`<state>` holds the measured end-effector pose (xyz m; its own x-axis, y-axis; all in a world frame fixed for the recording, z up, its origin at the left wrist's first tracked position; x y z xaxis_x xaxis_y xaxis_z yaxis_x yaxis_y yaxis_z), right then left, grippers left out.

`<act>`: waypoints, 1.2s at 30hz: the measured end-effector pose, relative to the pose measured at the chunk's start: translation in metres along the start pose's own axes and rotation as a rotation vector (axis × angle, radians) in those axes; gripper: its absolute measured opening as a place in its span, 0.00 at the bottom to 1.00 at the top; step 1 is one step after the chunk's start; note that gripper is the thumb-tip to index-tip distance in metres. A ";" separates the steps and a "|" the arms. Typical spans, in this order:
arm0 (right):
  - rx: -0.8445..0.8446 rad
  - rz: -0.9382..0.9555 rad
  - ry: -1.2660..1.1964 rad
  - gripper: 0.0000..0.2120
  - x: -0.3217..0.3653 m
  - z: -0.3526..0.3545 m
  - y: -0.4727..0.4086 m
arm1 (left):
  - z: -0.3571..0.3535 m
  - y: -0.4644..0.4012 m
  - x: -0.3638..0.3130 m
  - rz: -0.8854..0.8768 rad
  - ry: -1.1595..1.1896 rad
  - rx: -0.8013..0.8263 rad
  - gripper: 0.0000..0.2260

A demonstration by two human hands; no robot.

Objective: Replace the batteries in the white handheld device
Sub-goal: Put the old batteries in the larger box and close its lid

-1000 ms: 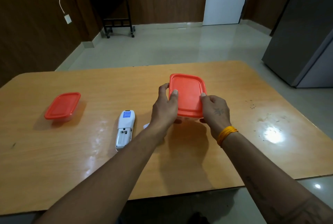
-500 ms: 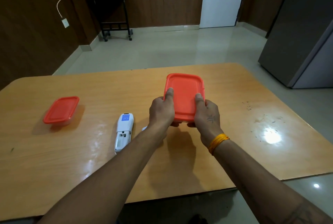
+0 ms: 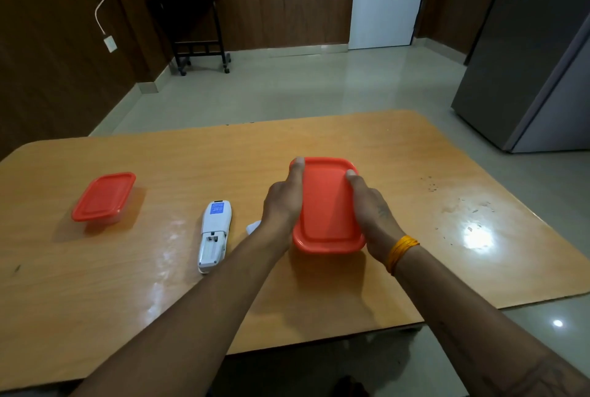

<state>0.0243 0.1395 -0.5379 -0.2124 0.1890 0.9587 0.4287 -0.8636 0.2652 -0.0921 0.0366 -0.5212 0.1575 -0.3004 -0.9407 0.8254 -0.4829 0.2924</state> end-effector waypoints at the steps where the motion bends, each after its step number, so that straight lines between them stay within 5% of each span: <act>1: 0.014 0.003 0.004 0.38 0.000 -0.001 0.002 | 0.001 -0.001 0.000 -0.023 -0.018 -0.018 0.45; 4: -0.012 0.000 0.007 0.49 0.002 0.000 -0.001 | 0.000 0.001 0.000 -0.116 -0.115 0.006 0.44; 13: -0.033 0.034 -0.009 0.39 0.001 -0.007 -0.007 | 0.006 -0.008 -0.001 -0.124 -0.113 -0.026 0.36; 17: -0.038 0.008 0.036 0.47 0.006 -0.006 -0.003 | 0.007 -0.012 0.001 -0.113 -0.094 -0.076 0.35; 21: 0.043 0.028 0.107 0.35 0.004 -0.010 0.013 | 0.009 -0.017 0.002 0.002 0.046 -0.109 0.39; 24: -0.039 0.085 0.125 0.43 0.000 -0.008 0.014 | 0.004 -0.014 0.003 0.064 0.087 -0.024 0.39; 31: -0.065 0.033 0.083 0.21 0.009 0.007 0.008 | 0.000 0.011 0.013 -0.173 -0.002 -0.205 0.14; 36: -0.148 0.070 0.020 0.12 0.018 0.025 -0.003 | -0.009 0.008 0.002 -0.166 0.051 -0.133 0.06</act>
<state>0.0413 0.1575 -0.5194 -0.2044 0.1178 0.9718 0.3095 -0.9340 0.1783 -0.0807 0.0397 -0.5221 0.0379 -0.1823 -0.9825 0.9059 -0.4087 0.1108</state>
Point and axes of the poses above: each hand's wrist, its own y-axis away from the middle knuckle, its own z-axis out of the back of the hand, x = y × z, the point moved 2 cm from there along -y, towards the middle knuckle, and after that the axes turned 5 degrees about -x, right-handed, at the moved point
